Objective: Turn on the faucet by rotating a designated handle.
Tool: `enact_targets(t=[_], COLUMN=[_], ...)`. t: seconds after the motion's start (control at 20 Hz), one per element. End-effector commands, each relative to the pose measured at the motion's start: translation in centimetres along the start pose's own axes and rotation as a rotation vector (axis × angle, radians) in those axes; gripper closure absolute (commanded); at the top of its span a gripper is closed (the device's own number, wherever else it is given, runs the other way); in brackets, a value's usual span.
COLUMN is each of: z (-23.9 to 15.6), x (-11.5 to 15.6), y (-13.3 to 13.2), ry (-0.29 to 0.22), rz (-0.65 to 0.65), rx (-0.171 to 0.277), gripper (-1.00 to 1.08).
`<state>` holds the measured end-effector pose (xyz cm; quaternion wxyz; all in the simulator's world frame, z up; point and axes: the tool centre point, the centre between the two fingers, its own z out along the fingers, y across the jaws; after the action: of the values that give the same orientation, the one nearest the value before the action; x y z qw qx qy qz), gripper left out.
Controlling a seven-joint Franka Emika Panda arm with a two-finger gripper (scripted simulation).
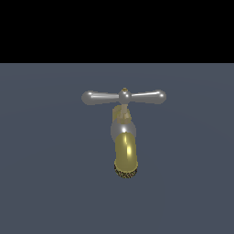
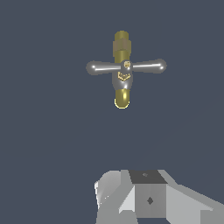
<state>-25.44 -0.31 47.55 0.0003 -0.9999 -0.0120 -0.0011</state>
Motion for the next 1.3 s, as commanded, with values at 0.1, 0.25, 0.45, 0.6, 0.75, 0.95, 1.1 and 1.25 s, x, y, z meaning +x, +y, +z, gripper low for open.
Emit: enact_targets(t=[0.1,0.25,0.45,0.6,0.75,0.95,1.1,1.25], z=[0.0,0.2,0.3,0.3,0.4,0.6,0.9,1.3], x=[0.0,0.1,0.1,0.1,0.2,0.7,1.3,2.1], y=[-0.1,-0.6,-1.4,-1.5,-1.5,-1.5,-1.6,-1.7], ry=[0.0,-0.001,-0.002,-0.002,-0.002,-0.002,-0.003,-0.003], rz=[-0.003,-0.02,-0.046,-0.049,-0.041,-0.016,0.014,0.053], rx=[0.002,0.011,0.025,0.027,0.026,0.026,0.026,0.026], gripper=[1.08,1.08,1.08,1.08,1.08,1.08,1.08,1.08])
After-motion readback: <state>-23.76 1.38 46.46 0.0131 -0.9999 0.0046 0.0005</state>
